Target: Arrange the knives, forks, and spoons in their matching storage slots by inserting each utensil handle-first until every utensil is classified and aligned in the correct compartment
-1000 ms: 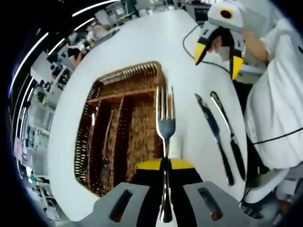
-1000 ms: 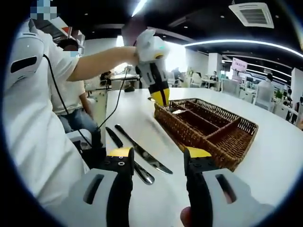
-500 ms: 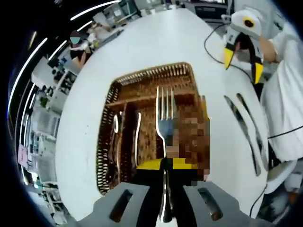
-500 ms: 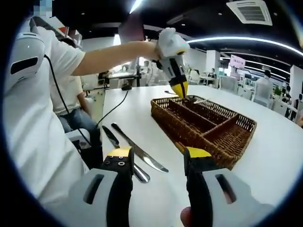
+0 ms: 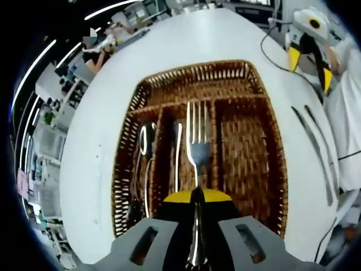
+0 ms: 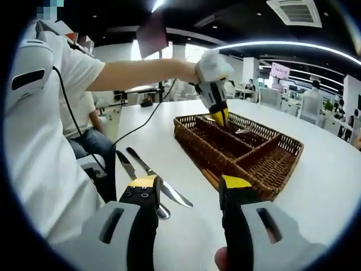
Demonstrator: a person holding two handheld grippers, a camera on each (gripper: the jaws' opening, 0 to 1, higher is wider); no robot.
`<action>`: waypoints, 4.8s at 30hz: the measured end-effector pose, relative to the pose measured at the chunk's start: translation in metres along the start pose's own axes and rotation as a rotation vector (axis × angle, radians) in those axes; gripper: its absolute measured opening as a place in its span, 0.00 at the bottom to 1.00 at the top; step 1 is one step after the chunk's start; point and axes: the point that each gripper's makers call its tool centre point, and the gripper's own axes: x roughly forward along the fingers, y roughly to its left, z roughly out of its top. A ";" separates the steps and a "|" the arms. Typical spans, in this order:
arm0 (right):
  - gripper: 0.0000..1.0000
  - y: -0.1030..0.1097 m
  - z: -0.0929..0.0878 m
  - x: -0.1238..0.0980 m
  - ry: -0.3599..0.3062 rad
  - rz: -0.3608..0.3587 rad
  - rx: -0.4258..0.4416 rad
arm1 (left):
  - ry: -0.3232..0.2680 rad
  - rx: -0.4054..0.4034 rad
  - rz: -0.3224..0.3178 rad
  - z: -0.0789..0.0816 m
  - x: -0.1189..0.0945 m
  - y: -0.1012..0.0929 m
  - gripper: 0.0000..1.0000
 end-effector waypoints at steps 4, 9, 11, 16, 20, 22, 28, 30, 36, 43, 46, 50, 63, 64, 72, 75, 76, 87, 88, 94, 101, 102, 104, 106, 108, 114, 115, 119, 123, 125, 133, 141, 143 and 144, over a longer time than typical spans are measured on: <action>0.44 -0.002 -0.001 0.001 0.004 -0.001 0.004 | -0.003 -0.011 -0.008 -0.001 0.007 0.004 0.02; 0.44 -0.003 -0.003 0.002 0.006 -0.001 0.009 | 0.012 0.002 -0.022 -0.004 0.020 0.008 0.02; 0.44 -0.004 -0.003 0.002 0.006 -0.002 0.011 | 0.013 -0.002 -0.030 -0.005 0.026 0.009 0.02; 0.44 -0.006 -0.004 0.001 0.007 -0.005 0.014 | 0.018 0.006 -0.033 -0.007 0.033 0.012 0.02; 0.43 -0.008 -0.006 0.001 0.008 -0.006 0.018 | 0.027 0.020 -0.051 -0.008 0.039 0.014 0.02; 0.43 -0.009 -0.007 0.002 0.008 -0.006 0.019 | 0.031 0.027 -0.056 -0.007 0.041 0.013 0.02; 0.43 -0.010 -0.008 0.002 0.005 -0.003 0.024 | 0.044 0.040 -0.055 -0.005 0.045 0.015 0.03; 0.43 -0.011 -0.009 0.002 0.005 -0.004 0.024 | 0.049 0.037 -0.054 -0.005 0.045 0.015 0.03; 0.43 -0.013 -0.012 -0.001 0.006 -0.010 0.029 | 0.058 0.033 -0.064 -0.007 0.044 0.014 0.03; 0.43 -0.013 -0.012 -0.003 0.003 -0.014 0.030 | 0.067 0.015 -0.088 -0.010 0.043 0.010 0.03; 0.43 -0.012 -0.013 -0.003 0.004 -0.015 0.030 | 0.074 0.023 -0.093 -0.010 0.043 0.008 0.03; 0.43 -0.011 -0.013 -0.004 0.002 -0.013 0.030 | 0.077 0.004 -0.086 -0.010 0.043 0.007 0.03; 0.43 -0.008 -0.014 -0.005 0.002 -0.013 0.030 | 0.070 -0.026 -0.055 -0.011 0.042 0.008 0.04; 0.43 -0.008 -0.013 -0.005 0.001 -0.013 0.030 | 0.069 -0.028 -0.053 -0.011 0.042 0.008 0.05; 0.43 -0.007 -0.010 -0.007 -0.005 -0.016 0.025 | 0.050 -0.045 -0.024 -0.012 0.040 0.011 0.07; 0.44 -0.007 -0.009 -0.007 -0.003 -0.019 0.022 | 0.043 -0.048 -0.008 -0.012 0.034 0.013 0.08; 0.44 -0.006 -0.007 -0.007 -0.005 -0.017 0.020 | 0.030 -0.053 0.002 -0.010 0.030 0.014 0.09; 0.44 0.005 0.008 -0.006 -0.016 -0.008 -0.019 | -0.087 -0.085 0.183 0.001 -0.017 0.019 0.13; 0.44 0.007 0.010 -0.006 -0.017 -0.006 -0.025 | -0.095 -0.089 0.196 0.002 -0.020 0.019 0.13; 0.44 0.012 0.016 -0.005 -0.026 0.002 -0.038 | -0.247 -0.177 0.277 0.016 -0.053 0.014 0.18; 0.45 0.026 0.027 -0.006 -0.048 0.026 -0.071 | -0.387 -0.240 0.394 0.012 -0.101 -0.020 0.19; 0.45 0.028 0.028 -0.006 -0.046 0.027 -0.075 | -0.393 -0.245 0.400 0.009 -0.104 -0.027 0.20; 0.45 0.031 0.029 -0.006 -0.046 0.031 -0.080 | -0.418 -0.264 0.410 0.005 -0.110 -0.037 0.21; 0.45 0.034 0.031 -0.007 -0.050 0.034 -0.085 | -0.433 -0.282 0.422 0.001 -0.115 -0.046 0.22; 0.45 0.035 0.032 -0.008 -0.052 0.035 -0.092 | -0.455 -0.295 0.439 -0.002 -0.121 -0.055 0.22; 0.45 0.037 0.034 -0.010 -0.055 0.036 -0.104 | -0.521 -0.349 0.482 -0.012 -0.136 -0.080 0.23; 0.45 0.038 0.034 -0.011 -0.056 0.037 -0.105 | -0.529 -0.358 0.487 -0.014 -0.137 -0.083 0.24; 0.46 0.039 0.034 -0.012 -0.057 0.039 -0.111 | -0.563 -0.385 0.510 -0.018 -0.142 -0.094 0.25; 0.46 0.039 0.034 -0.014 -0.059 0.036 -0.114 | -0.618 -0.425 0.525 -0.021 -0.147 -0.110 0.26; 0.46 0.040 0.034 -0.014 -0.062 0.035 -0.114 | -0.628 -0.432 0.528 -0.022 -0.147 -0.115 0.28; 0.46 0.043 0.033 -0.014 -0.056 0.038 -0.117 | -0.700 -0.471 0.561 -0.018 -0.153 -0.138 0.32; 0.46 0.040 0.033 -0.012 -0.034 0.047 -0.137 | -0.764 -0.532 0.565 -0.025 -0.143 -0.159 0.39; 0.46 0.040 0.033 -0.010 -0.031 0.053 -0.146 | -0.792 -0.551 0.572 -0.025 -0.142 -0.165 0.40; 0.46 0.040 0.033 -0.009 -0.025 0.059 -0.154 | -0.805 -0.555 0.578 -0.024 -0.141 -0.168 0.40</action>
